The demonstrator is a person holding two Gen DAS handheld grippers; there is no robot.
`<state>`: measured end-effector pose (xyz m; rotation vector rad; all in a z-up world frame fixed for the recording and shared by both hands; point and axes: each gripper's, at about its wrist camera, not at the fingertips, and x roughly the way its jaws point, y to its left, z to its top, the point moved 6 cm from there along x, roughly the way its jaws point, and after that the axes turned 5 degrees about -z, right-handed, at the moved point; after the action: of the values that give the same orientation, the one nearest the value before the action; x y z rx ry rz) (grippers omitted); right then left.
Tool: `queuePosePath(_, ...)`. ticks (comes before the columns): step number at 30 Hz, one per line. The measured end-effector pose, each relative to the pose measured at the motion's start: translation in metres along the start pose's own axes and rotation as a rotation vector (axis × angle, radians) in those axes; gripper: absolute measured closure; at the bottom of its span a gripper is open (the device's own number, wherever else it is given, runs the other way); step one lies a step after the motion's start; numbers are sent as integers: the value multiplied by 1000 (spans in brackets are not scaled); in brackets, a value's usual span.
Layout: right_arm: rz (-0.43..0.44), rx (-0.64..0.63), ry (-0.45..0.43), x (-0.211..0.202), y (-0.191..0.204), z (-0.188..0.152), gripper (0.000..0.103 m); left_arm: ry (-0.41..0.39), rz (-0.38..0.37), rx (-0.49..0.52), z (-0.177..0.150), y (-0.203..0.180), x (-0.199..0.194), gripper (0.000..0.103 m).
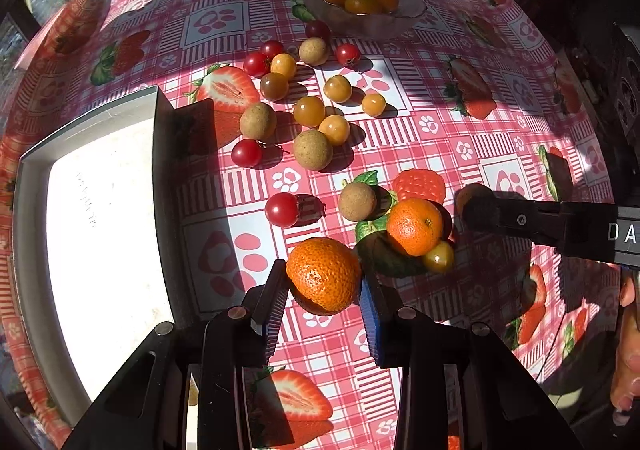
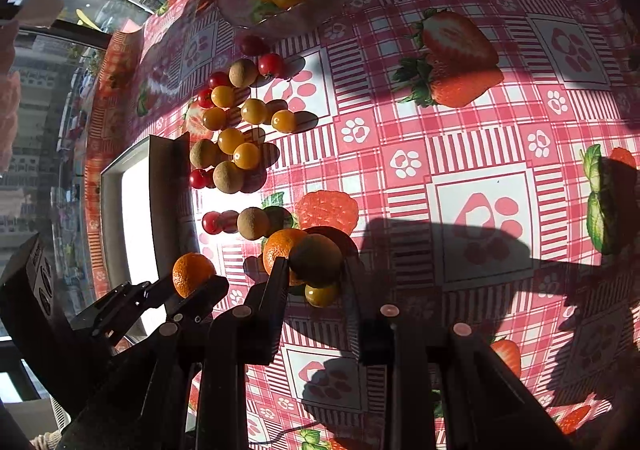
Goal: Organize fruits
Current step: 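Grasp a mandarin with the left tool while the right tool grasps a brown fruit, then carry the mandarin and brown fruit into the white tray with both tools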
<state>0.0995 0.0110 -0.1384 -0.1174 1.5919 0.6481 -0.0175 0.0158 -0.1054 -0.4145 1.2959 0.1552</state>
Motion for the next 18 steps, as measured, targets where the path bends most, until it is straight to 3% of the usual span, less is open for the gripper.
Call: queuePosePath(18, -38, -177, -8, -17, 66, -27, 74, -109, 5, -105, -31, 49, -69, 67)
